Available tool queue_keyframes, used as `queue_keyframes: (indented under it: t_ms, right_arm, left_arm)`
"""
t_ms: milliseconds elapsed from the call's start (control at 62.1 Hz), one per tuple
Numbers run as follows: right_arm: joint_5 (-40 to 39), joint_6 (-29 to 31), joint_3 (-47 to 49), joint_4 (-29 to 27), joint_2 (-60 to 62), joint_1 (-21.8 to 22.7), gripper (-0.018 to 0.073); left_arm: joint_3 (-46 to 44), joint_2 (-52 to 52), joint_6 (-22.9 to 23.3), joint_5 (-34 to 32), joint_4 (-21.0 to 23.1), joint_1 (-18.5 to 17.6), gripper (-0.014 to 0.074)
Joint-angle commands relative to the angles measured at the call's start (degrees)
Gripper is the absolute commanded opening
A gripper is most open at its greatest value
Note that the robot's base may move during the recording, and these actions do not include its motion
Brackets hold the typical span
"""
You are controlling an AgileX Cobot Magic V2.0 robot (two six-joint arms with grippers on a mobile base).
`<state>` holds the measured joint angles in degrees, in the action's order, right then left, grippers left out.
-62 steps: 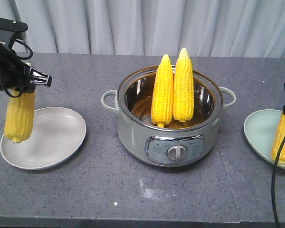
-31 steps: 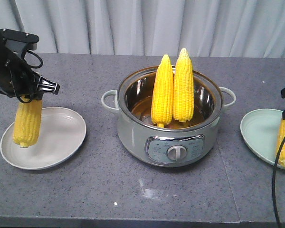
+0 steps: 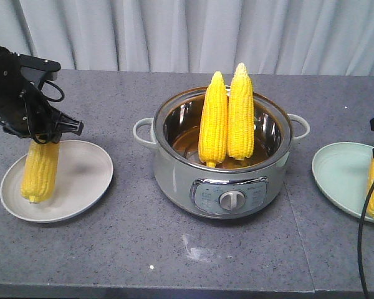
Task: Distribute corn equally
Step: 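Lower both cobs onto the plates and open both grippers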
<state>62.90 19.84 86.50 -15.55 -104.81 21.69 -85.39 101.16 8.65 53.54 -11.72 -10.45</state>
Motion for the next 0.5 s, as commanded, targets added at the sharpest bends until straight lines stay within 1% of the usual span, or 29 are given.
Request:
queue_keyframes:
  t_ms: [0, 129, 242, 322, 419, 483]
  right_arm:
    - [-1.09, 0.89, 1.41, -0.22, 2.34, 0.44, 0.009]
    - [-1.3, 0.94, 1.41, -0.22, 2.34, 0.38, 0.0195]
    - [-1.35, 0.89, 1.41, -0.22, 2.34, 0.38, 0.0308]
    - [-1.49, 0.84, 1.41, -0.22, 2.34, 0.38, 0.0386]
    - [-1.68, 0.66, 1.41, -0.22, 2.34, 0.38, 0.0458]
    - [-1.87, 0.57, 1.41, -0.22, 2.34, 0.38, 0.0487]
  left_arm:
    - [-1.51, -2.64, -0.21, -1.69, -0.24, -0.03, 0.0035]
    - [-1.51, -2.64, -0.21, -1.69, -0.24, -0.03, 0.0102]
    - [-1.51, -2.64, -0.21, -1.64, -0.24, -0.03, 0.0197]
    - [-1.51, -2.64, -0.21, -1.58, -0.24, -0.03, 0.0281]
    - [-1.51, -2.64, -0.16, -1.29, -0.18, -0.03, 0.0376]
    - [-1.51, -2.64, -0.16, -1.05, -0.18, -0.03, 0.0415]
